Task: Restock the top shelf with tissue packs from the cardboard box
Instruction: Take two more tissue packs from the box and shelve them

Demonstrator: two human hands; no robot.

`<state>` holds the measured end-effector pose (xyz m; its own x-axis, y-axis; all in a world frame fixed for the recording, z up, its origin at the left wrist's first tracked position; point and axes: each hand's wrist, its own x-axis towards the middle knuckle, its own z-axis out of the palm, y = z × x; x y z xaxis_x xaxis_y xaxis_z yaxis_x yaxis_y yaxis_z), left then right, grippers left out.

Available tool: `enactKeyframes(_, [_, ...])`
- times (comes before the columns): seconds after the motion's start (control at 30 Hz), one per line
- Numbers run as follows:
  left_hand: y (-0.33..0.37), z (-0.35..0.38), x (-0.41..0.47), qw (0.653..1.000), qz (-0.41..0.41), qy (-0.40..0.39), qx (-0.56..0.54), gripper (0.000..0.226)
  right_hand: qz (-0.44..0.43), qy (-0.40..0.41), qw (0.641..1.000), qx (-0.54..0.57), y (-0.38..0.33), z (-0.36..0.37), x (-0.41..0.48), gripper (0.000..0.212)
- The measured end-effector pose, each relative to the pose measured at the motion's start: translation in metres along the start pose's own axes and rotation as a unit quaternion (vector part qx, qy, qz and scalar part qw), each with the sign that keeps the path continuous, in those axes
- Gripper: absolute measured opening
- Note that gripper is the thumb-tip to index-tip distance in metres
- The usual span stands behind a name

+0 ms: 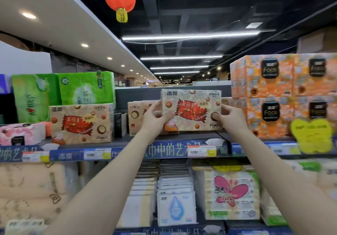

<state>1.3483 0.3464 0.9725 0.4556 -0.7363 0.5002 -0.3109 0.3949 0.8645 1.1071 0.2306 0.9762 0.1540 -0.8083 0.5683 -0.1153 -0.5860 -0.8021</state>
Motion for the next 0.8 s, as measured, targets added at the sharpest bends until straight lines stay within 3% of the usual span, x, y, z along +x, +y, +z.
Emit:
enactKeyframes(0.17, [-0.008,0.036,0.014,0.979,0.021,-0.041,0.197,0.066,0.01,0.077,0.991,-0.113,0.017,-0.011,0.011,0.024])
enactKeyframes(0.27, [-0.017,0.05,0.022,0.958,0.019,-0.031,0.284,0.062,0.021,0.081,0.981,-0.176,0.031,-0.009,0.015,0.022])
enactKeyframes(0.43, [-0.019,0.061,0.029,0.959,-0.014,-0.044,0.279,0.062,0.032,0.112,0.956,-0.27,0.039,0.003,0.013,0.017])
enactKeyframes(0.57, [-0.022,0.062,0.033,0.968,-0.027,-0.022,0.248,0.066,0.014,0.157,0.946,-0.283,0.037,0.011,0.007,0.038])
enactKeyframes(0.73, [-0.025,0.068,0.037,0.972,-0.031,0.01,0.235,0.052,-0.049,0.165,0.946,-0.274,0.041,0.011,0.004,0.012])
enactKeyframes(0.8, [-0.024,0.072,0.038,0.967,-0.018,0.012,0.253,0.052,-0.059,0.166,0.948,-0.266,0.043,0.01,0.004,0.013])
